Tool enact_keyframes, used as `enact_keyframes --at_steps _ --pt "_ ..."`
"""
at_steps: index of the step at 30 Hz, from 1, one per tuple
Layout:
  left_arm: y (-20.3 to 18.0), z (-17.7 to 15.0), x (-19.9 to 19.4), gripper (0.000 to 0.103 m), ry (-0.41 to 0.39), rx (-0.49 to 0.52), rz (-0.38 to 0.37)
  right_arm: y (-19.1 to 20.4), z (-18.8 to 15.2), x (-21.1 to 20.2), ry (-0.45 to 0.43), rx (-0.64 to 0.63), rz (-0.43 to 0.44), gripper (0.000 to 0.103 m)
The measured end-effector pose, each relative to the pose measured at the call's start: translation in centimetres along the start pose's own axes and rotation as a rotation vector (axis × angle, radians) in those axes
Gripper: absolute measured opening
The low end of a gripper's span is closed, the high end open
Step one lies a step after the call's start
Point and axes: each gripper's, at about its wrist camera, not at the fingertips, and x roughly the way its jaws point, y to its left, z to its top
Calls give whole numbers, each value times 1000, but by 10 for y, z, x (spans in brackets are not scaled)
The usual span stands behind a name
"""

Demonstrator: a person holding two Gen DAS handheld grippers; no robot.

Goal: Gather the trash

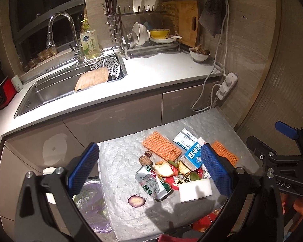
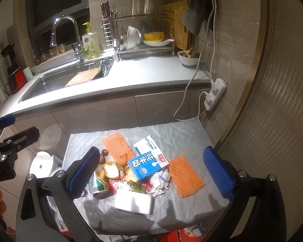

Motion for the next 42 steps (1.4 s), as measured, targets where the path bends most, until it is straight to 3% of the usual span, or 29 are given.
enact_keyframes --at_steps 6,13,33,42 --pt "0 -2 -20 97 -31 4 -33 9 5 -34 -70 8 -13 101" --pt "7 -7 -28 97 -40 5 -54 18 -1 -47 -91 14 -36 101" --pt "9 0 -9 97 -7 -10 -43 10 0 -33 -78 24 -37 101" --pt "18 -8 35 97 94 0 -105 -3 -9 -8 -33 26 -60 101"
